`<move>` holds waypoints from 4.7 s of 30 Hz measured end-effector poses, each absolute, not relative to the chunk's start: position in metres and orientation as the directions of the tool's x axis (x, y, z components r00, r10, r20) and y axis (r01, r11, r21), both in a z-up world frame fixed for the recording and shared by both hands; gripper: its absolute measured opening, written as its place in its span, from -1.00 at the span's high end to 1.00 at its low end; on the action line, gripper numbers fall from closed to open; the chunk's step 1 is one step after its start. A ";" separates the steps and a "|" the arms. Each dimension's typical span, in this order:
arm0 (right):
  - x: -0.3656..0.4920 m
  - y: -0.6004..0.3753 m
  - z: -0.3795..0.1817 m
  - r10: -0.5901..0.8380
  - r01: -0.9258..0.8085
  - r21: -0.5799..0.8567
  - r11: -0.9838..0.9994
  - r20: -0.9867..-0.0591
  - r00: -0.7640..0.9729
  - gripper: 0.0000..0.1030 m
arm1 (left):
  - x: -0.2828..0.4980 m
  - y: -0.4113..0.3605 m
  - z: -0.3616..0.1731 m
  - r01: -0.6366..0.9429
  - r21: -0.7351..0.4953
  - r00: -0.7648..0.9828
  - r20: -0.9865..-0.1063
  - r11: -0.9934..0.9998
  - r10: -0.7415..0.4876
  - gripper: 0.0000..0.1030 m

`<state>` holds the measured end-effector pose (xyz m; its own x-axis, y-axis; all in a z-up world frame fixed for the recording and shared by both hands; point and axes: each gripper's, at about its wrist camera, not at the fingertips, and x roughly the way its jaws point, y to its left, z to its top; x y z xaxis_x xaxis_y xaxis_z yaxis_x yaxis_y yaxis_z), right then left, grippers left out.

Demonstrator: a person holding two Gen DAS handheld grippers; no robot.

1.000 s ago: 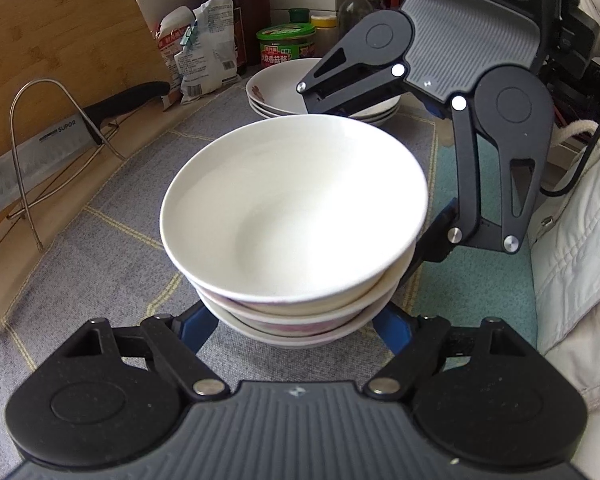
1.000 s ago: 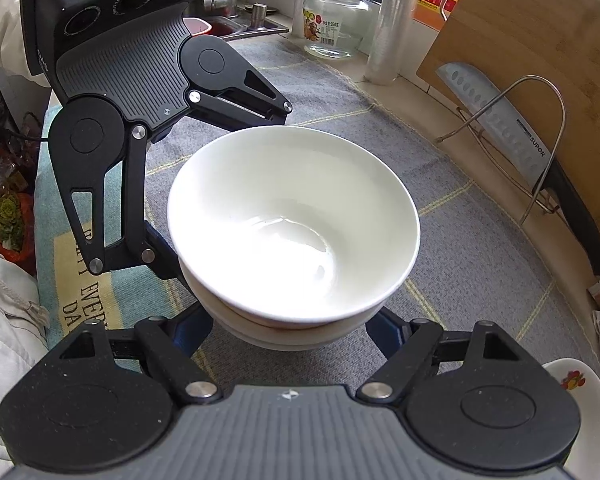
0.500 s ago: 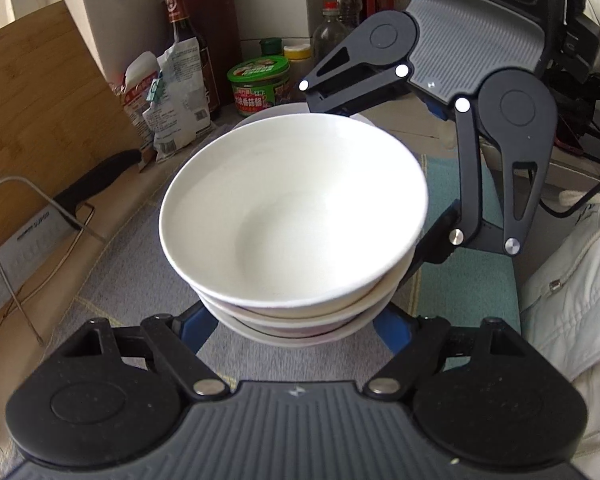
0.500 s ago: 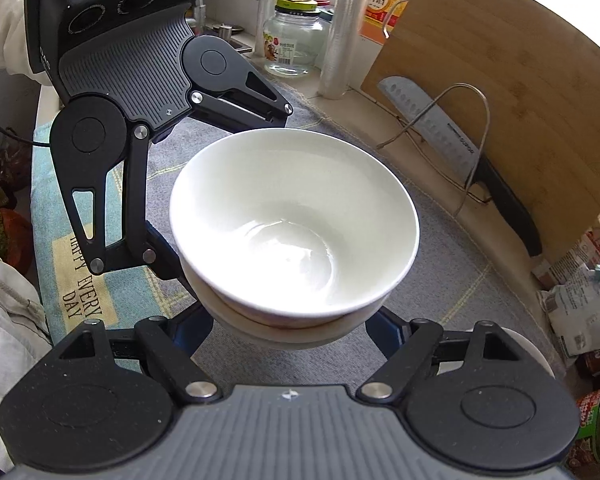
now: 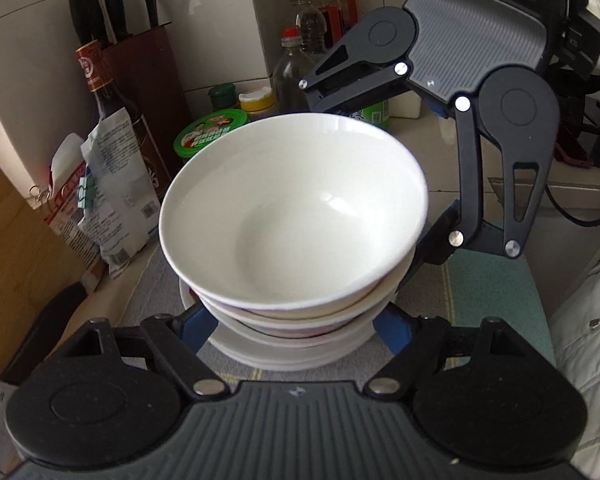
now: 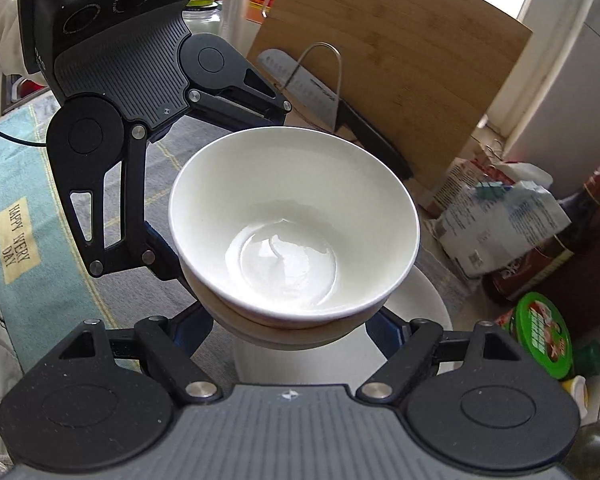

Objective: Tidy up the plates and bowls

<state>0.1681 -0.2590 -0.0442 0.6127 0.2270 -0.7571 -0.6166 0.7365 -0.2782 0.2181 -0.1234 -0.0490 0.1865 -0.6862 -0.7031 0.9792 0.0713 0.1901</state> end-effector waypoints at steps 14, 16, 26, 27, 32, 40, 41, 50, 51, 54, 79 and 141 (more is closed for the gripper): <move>0.198 -0.299 -0.069 0.188 -0.578 -0.255 0.775 -0.780 0.597 -0.68 | 0.241 -0.167 -0.084 0.986 0.161 0.141 -0.737 0.031 -0.661 -0.61; 0.200 -0.301 -0.071 0.185 -0.576 -0.254 0.777 -0.782 0.595 -0.68 | 0.242 -0.169 -0.086 0.986 0.163 0.142 -0.740 0.030 -0.658 -0.62; 0.205 -0.304 -0.073 0.189 -0.571 -0.238 0.786 -0.786 0.588 -0.68 | 0.248 -0.170 -0.088 0.991 0.131 0.125 -0.747 0.040 -0.653 -0.62; 0.205 -0.304 -0.073 0.189 -0.570 -0.238 0.786 -0.786 0.588 -0.68 | 0.249 -0.170 -0.088 0.991 0.127 0.124 -0.747 0.043 -0.653 -0.62; 0.201 -0.302 -0.072 0.183 -0.568 -0.255 0.783 -0.778 0.601 -0.95 | 0.246 -0.169 -0.088 0.990 0.126 0.136 -0.739 0.063 -0.659 -0.71; 0.185 -0.299 -0.068 0.154 -0.552 -0.296 0.780 -0.763 0.628 -1.00 | 0.227 -0.135 -0.075 0.957 0.175 0.288 -0.648 0.229 -0.705 -0.94; 0.182 -0.299 -0.066 0.147 -0.545 -0.303 0.782 -0.760 0.633 -1.00 | 0.222 -0.127 -0.070 0.944 0.185 0.328 -0.623 0.273 -0.710 -0.94; 0.146 -0.288 -0.032 0.058 -0.380 -0.310 0.872 -0.703 0.709 -1.00 | 0.180 -0.072 -0.024 0.822 0.166 0.552 -0.467 0.544 -0.691 -0.99; 0.142 -0.285 -0.028 0.034 -0.340 -0.304 0.890 -0.699 0.715 -1.00 | 0.175 -0.069 -0.023 0.803 0.171 0.576 -0.465 0.571 -0.672 -0.99; 0.124 -0.272 -0.022 -0.066 -0.163 -0.276 0.947 -0.666 0.743 -1.00 | 0.159 -0.060 -0.022 0.756 0.161 0.626 -0.461 0.635 -0.629 -0.99; 0.018 -0.199 -0.012 -0.303 0.373 -0.012 0.928 -0.607 0.735 -1.00 | 0.088 -0.005 0.007 0.580 -0.003 0.674 -0.561 0.815 -0.481 -0.99; 0.016 -0.194 -0.005 -0.327 0.383 -0.034 0.923 -0.594 0.735 -1.00 | 0.091 -0.001 0.015 0.580 -0.001 0.671 -0.566 0.815 -0.478 -0.99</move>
